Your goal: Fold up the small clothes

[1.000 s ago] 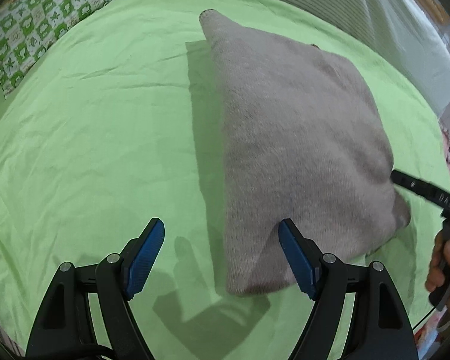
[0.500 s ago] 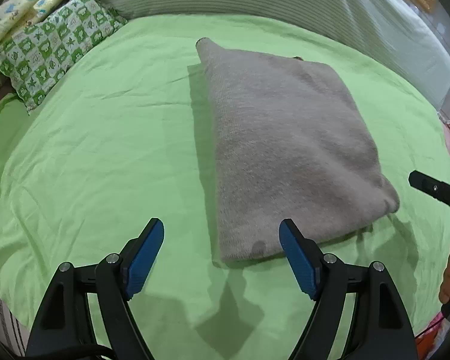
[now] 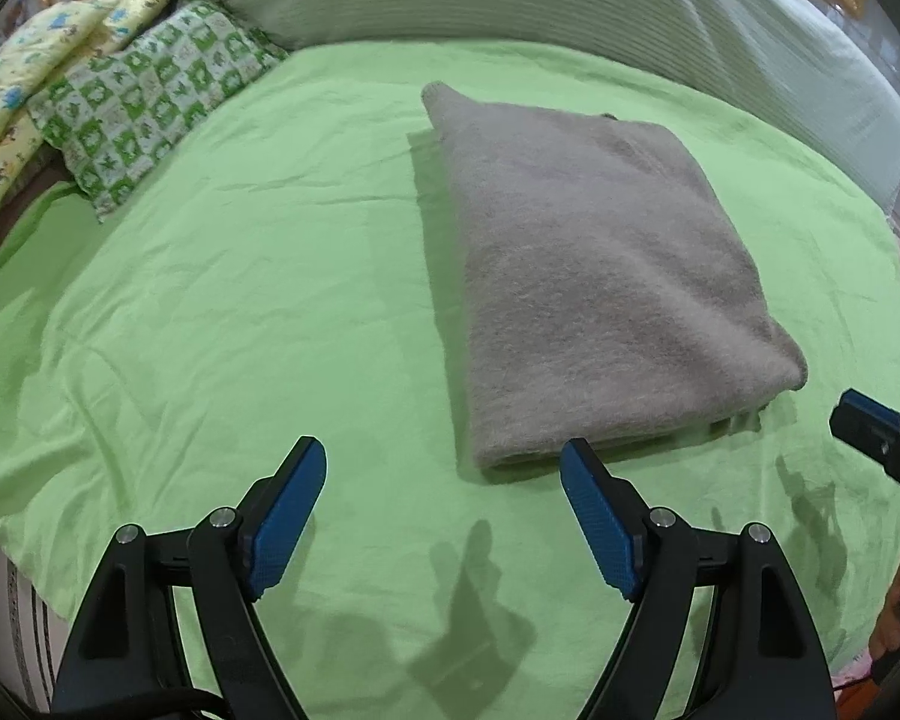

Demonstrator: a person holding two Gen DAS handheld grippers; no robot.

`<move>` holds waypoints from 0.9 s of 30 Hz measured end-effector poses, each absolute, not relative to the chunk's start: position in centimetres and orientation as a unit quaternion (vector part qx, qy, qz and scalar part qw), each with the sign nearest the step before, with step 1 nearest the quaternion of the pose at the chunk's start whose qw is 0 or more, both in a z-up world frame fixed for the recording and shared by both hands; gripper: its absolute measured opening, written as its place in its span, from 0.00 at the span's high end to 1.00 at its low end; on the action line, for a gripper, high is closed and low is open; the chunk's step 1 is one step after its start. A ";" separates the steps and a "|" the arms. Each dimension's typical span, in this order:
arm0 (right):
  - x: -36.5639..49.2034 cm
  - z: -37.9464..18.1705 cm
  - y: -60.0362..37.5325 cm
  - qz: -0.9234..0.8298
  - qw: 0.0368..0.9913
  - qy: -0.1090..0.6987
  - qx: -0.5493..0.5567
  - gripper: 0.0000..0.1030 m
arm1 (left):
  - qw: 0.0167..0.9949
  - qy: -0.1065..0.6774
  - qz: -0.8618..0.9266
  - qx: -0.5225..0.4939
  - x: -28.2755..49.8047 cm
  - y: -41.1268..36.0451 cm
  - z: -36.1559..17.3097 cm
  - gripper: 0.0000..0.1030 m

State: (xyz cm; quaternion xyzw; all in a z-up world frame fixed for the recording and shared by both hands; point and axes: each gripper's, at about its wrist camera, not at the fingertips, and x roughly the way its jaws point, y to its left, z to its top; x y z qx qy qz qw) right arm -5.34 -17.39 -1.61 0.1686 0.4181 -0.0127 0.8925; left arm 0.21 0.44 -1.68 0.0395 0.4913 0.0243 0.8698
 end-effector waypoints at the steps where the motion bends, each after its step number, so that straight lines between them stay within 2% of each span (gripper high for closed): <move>1: -5.5 -1.6 -17.1 -0.009 0.894 0.416 0.166 0.33 | 0.873 0.485 0.027 0.041 0.0 0.5 -1.5 0.21; 15: -5.7 0.1 -14.4 0.021 0.926 0.362 0.104 0.18 | 0.903 0.428 -0.002 0.039 -1.3 -0.7 1.1 0.20; 22: -5.0 -0.4 -13.6 0.012 0.931 0.356 0.082 0.12 | 0.914 0.401 0.003 0.062 -1.9 -2.0 -0.1 0.19; 27: -4.7 -1.3 -13.4 0.005 0.934 0.349 0.075 0.11 | 0.904 0.421 0.015 0.071 -1.5 -2.5 -2.1 0.19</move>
